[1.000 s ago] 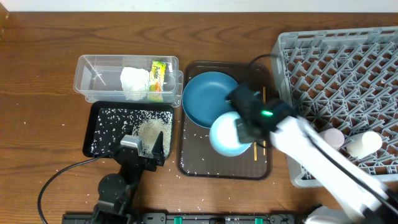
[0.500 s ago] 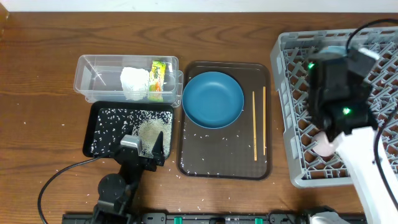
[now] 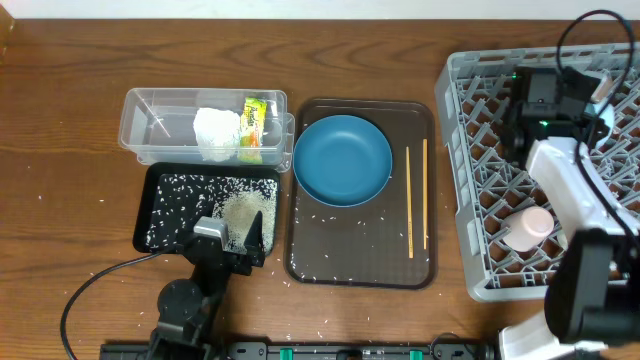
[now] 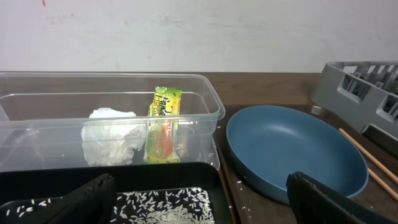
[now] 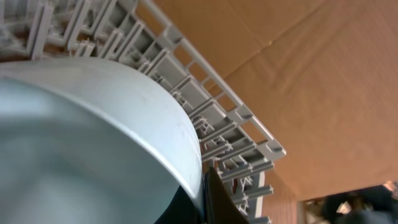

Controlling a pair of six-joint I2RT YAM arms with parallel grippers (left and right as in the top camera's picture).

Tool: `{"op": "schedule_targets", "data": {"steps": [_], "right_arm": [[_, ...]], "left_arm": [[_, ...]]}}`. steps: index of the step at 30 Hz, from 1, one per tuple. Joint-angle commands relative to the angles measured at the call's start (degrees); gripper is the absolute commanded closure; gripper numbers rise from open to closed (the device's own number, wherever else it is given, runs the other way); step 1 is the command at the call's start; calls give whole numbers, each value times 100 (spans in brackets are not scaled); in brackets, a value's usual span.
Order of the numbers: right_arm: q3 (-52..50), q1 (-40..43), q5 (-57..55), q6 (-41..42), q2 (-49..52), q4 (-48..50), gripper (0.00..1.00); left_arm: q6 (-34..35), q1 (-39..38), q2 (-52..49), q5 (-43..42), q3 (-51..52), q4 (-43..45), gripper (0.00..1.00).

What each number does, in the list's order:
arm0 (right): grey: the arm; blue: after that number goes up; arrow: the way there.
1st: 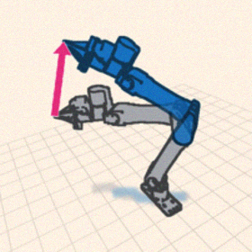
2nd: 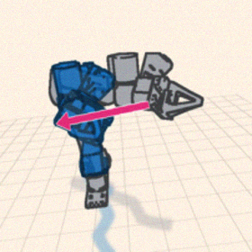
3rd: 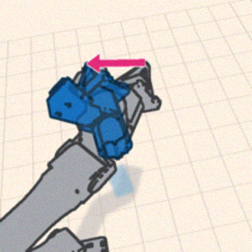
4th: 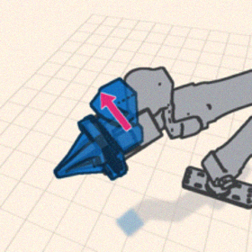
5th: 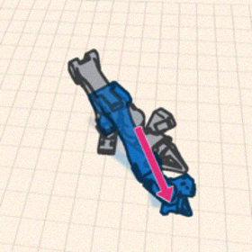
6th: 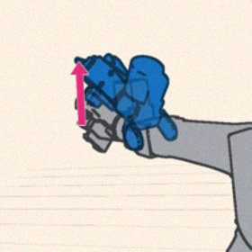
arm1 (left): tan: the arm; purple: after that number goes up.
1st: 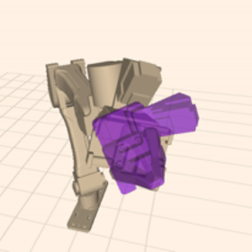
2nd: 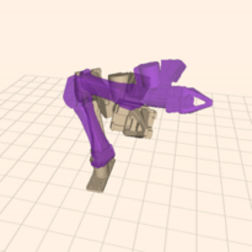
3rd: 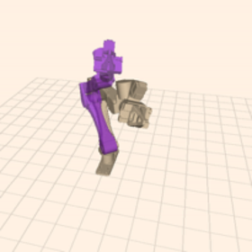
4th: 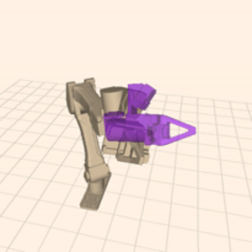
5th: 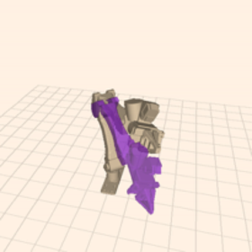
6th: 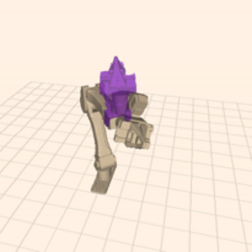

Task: Sort waste into correct bins and load items into the dishwasher rack

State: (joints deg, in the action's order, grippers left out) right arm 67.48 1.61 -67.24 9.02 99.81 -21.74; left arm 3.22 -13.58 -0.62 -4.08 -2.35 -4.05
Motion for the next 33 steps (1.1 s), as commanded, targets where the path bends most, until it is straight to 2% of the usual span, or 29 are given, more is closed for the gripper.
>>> {"op": "schedule_targets", "data": {"steps": [1,9,11,14,17,20,25,28,33], "right_arm": [[42,17,-374,-638,391,199,99],[42,-455,-754,-920,798,369,99],[42,-632,-752,-1093,780,278,95],[42,-874,-664,-1211,780,68,79],[42,-1062,-234,-1209,772,-221,47],[44,-1204,341,-1187,708,-483,32],[129,-1390,1624,-1187,278,-927,29],[321,-1401,2914,-1174,-151,-1314,28],[498,-1403,5298,-535,-881,-2061,30]], "left_arm": [[50,28,39,7,155,-76,10],[50,28,39,7,155,-76,10],[50,28,39,7,155,-74,10],[52,28,39,9,155,-76,10],[50,28,39,7,155,-74,10],[50,28,39,9,155,-76,10],[50,28,39,9,155,-74,10],[50,28,39,9,155,-76,10],[50,28,39,9,155,-76,10]]}}
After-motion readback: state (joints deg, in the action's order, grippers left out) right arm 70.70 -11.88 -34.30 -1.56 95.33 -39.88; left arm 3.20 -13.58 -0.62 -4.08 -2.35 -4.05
